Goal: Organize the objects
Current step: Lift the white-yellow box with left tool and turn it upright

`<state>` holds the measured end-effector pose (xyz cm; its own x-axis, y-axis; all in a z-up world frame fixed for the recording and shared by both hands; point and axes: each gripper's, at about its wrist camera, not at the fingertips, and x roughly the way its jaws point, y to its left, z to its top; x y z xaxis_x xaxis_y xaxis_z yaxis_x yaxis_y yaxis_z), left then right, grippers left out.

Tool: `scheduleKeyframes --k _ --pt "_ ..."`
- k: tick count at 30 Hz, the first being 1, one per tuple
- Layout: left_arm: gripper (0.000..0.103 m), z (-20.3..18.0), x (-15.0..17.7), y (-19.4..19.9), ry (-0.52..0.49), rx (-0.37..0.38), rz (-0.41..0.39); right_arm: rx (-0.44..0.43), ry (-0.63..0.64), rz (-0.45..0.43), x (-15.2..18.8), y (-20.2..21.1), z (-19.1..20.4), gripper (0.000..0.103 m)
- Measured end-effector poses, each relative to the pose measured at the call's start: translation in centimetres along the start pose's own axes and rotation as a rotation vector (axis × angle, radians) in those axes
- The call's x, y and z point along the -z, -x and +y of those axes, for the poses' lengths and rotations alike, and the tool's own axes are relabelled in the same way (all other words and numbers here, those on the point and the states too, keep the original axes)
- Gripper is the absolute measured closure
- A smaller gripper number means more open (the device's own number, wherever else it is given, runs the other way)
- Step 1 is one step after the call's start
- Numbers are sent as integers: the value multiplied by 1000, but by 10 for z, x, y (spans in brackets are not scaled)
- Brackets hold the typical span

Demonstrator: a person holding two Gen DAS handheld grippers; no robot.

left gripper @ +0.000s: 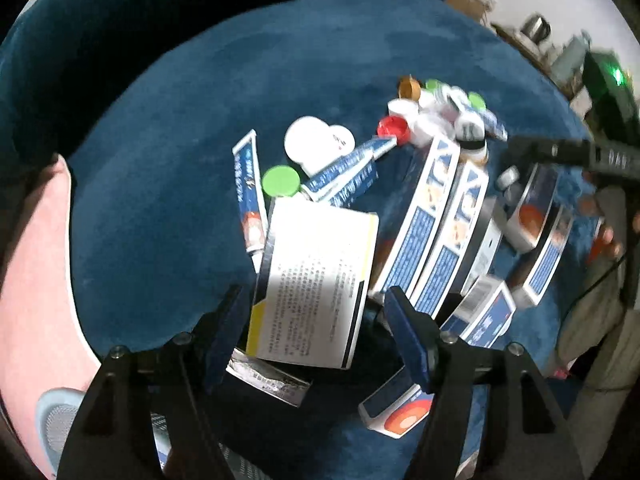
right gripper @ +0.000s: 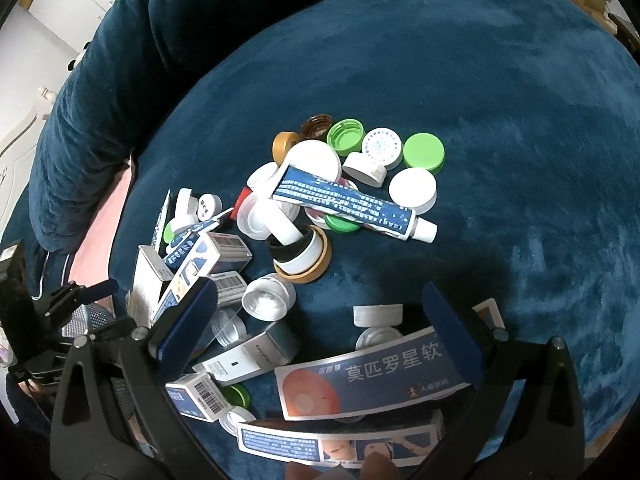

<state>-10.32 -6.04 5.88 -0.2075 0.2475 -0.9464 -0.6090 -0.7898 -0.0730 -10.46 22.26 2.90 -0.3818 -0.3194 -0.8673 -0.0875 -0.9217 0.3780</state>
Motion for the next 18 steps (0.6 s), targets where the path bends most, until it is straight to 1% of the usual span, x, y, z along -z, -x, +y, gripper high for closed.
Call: scheduleKeyframes --k 5,8,10,15,18 --pt "31 -13 4 -20 -99 -82 85 0 -9 5 -2 -2 -3 0" --pt "31 -14 2 -30 -122 -121 105 0 -11 11 -2 -4 -3 0" --pt "31 -11 -2 -35 -114 -137 103 -2 -11 16 -3 -5 -4 0" --pt "30 -3 -11 -45 -72 -142 98 1 -6 18 -2 -6 -5 0" --pt "30 -2 -10 -34 -75 -67 78 4 -14 21 -2 -6 -7 0"
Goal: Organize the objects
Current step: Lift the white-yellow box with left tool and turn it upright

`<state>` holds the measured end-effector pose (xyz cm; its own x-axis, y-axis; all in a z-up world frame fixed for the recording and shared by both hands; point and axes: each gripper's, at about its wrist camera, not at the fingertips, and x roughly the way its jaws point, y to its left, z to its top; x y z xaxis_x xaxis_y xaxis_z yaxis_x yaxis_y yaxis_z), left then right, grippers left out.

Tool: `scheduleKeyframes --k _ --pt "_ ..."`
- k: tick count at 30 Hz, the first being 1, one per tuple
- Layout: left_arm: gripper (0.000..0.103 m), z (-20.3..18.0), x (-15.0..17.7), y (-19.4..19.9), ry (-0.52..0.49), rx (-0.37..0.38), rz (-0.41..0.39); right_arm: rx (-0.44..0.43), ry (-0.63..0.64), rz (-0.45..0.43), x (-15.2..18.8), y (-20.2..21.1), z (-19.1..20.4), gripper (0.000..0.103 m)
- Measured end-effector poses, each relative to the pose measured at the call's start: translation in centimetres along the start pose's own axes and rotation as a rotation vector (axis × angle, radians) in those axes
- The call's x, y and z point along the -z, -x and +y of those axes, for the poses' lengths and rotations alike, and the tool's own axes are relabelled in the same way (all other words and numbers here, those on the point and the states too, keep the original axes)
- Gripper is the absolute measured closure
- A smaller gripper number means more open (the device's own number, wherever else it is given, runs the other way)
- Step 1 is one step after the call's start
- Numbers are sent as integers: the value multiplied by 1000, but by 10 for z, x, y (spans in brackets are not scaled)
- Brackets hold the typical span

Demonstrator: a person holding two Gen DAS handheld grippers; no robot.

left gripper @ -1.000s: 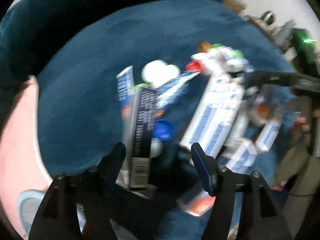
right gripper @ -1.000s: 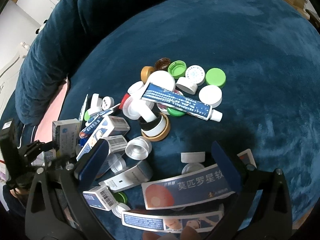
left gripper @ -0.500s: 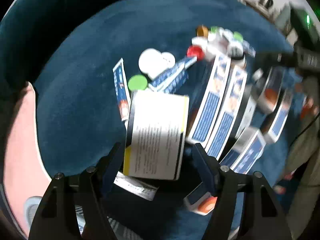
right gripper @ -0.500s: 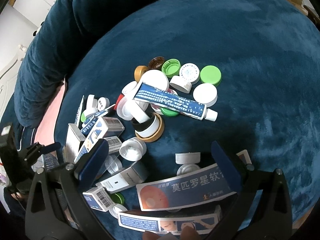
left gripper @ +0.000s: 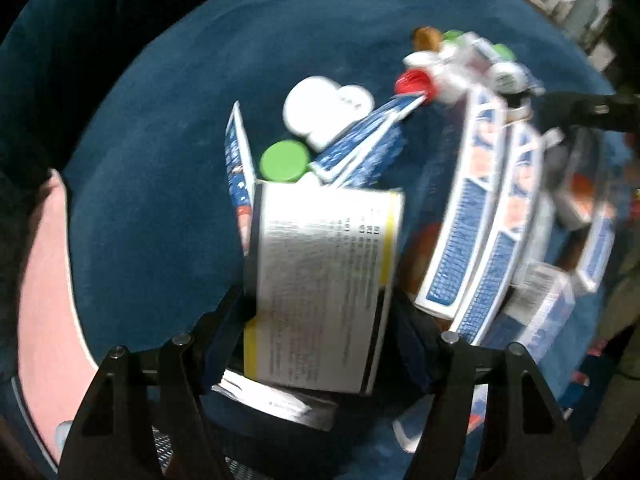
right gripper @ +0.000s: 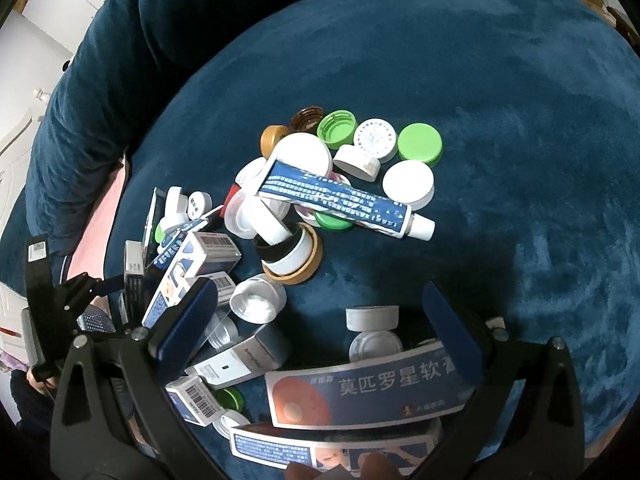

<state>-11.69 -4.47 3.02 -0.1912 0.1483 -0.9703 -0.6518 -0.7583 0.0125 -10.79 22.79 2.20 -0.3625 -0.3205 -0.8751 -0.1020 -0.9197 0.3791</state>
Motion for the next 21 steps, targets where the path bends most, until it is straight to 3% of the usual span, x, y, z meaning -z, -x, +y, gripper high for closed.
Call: scheduleKeyframes --k 4,15,18,21 --pt "30 8 -1 11 29 17 -45 0 -8 0 0 0 -2 0" --pt "31 0 -3 -18 -3 -38 35 -3 -17 5 0 -1 -3 0" --pt "34 6 -3 -17 40 -7 17 -4 -14 4 0 -1 -4 0" --pt "34 10 -4 -7 75 -27 -13 -1 -16 2 1 -1 -3 0"
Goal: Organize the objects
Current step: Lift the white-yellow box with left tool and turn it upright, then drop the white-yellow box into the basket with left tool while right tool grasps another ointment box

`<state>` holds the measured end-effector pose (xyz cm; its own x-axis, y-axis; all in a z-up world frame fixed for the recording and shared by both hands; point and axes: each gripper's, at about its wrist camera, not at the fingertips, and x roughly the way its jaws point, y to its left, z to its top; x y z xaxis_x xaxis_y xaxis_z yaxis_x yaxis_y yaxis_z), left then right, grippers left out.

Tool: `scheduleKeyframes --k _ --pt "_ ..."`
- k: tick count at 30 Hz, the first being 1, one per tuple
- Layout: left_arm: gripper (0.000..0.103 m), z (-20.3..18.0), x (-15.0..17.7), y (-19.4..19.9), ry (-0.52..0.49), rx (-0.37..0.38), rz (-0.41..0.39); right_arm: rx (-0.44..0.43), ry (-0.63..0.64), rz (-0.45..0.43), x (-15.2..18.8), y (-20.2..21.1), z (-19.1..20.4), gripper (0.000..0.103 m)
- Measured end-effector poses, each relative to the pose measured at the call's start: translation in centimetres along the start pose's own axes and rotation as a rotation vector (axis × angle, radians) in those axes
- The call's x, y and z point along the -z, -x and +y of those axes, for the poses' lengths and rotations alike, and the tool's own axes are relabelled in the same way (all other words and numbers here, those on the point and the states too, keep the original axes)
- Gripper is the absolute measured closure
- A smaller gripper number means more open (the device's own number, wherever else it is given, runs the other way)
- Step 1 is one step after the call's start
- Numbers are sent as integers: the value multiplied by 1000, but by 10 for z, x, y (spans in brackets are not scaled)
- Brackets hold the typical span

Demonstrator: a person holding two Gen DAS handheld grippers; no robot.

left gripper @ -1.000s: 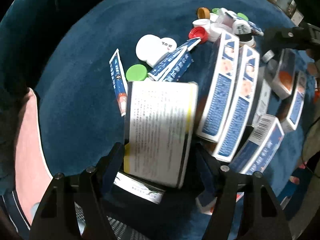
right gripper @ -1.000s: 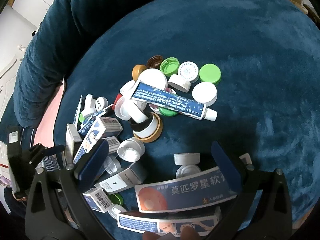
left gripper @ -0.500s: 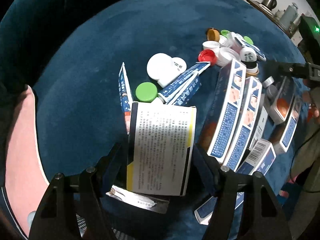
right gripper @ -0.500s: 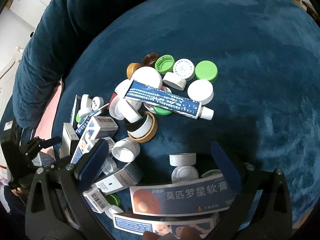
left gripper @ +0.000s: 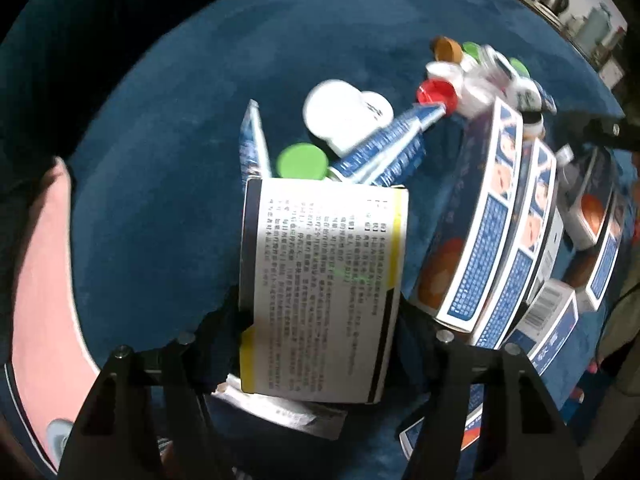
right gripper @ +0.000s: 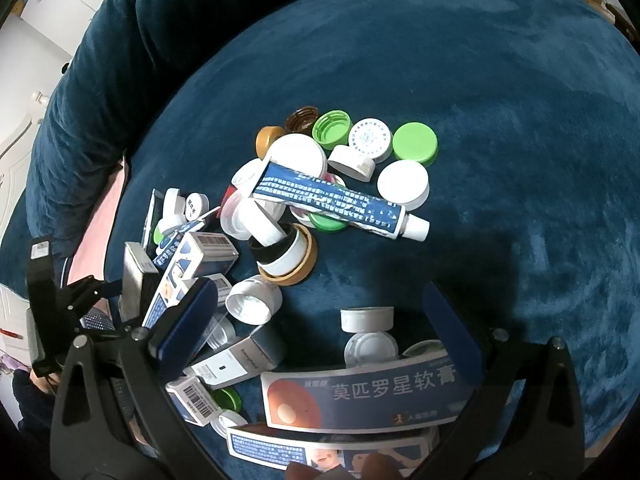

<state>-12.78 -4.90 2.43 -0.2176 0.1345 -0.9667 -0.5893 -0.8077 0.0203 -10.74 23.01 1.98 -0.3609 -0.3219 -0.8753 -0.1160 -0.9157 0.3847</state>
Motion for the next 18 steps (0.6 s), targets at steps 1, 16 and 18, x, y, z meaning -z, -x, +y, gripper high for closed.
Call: scheduleKeyframes --k 1,16,18 --pt "34 1 0 6 18 5 -16 2 -1 -1 0 0 0 0" --pt "34 -14 39 93 280 -26 -186 34 14 -20 11 25 5 0" --pt "34 -22 48 96 332 0 -203 22 88 -6 16 27 14 0"
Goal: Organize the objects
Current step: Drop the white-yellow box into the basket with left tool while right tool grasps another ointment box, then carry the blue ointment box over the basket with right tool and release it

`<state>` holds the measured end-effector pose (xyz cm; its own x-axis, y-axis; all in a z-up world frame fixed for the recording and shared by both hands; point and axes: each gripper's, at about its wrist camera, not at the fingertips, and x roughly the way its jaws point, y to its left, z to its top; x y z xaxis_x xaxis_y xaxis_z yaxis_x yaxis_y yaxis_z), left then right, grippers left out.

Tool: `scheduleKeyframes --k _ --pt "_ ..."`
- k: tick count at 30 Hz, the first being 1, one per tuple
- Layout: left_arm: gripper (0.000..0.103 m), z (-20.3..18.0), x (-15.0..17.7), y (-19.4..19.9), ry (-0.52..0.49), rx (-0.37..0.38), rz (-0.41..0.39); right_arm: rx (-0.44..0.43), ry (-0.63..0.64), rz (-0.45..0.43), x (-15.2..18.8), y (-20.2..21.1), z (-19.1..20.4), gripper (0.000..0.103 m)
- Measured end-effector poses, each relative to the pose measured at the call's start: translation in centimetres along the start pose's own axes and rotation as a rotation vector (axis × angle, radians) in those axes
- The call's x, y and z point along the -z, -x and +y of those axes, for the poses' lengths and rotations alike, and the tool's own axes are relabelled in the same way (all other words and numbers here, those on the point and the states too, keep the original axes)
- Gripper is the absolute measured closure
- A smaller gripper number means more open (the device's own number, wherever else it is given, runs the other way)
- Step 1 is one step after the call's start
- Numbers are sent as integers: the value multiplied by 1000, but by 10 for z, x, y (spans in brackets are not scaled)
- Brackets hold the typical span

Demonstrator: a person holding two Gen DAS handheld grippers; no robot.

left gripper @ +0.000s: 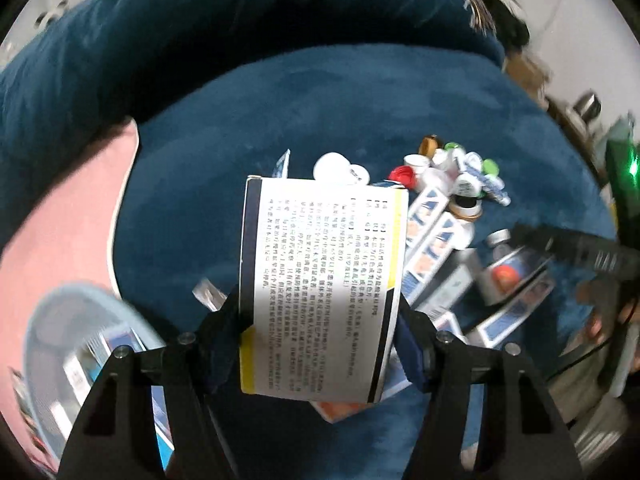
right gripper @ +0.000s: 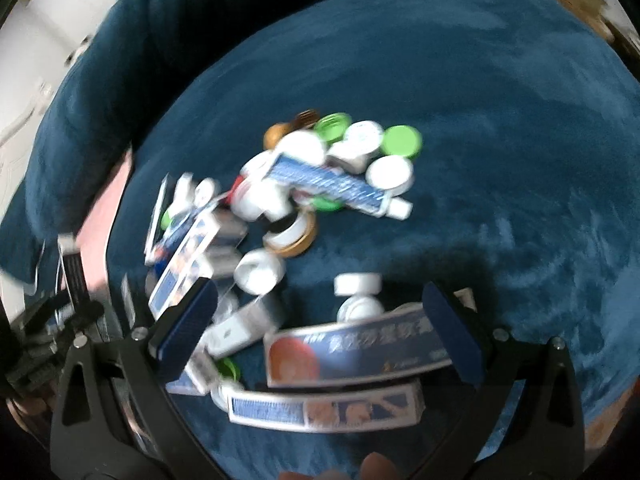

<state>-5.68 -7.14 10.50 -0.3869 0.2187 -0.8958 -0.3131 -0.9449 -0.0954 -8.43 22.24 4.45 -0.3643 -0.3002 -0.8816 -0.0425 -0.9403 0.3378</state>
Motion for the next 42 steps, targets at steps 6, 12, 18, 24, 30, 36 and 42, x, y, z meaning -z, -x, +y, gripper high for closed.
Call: scheduleKeyframes --k 6,12,18,24,30,36,42 --pt "34 3 36 15 154 36 8 -77 420 82 26 -7 65 0" --pt "34 7 59 52 199 65 -86 -77 779 97 54 -28 115 0" --pt "34 23 83 87 275 72 -144 -187 1059 140 81 -26 149 0" --pt "34 36 104 99 339 50 -147 -234 1202 221 91 -50 174 2" --pt "34 47 118 101 388 43 -146 -146 1382 225 110 -67 186 27" --pt "34 58 124 103 435 49 -158 -71 1520 196 130 -65 187 57" --pt "34 58 122 100 435 59 -159 -106 1448 173 120 -52 181 61"
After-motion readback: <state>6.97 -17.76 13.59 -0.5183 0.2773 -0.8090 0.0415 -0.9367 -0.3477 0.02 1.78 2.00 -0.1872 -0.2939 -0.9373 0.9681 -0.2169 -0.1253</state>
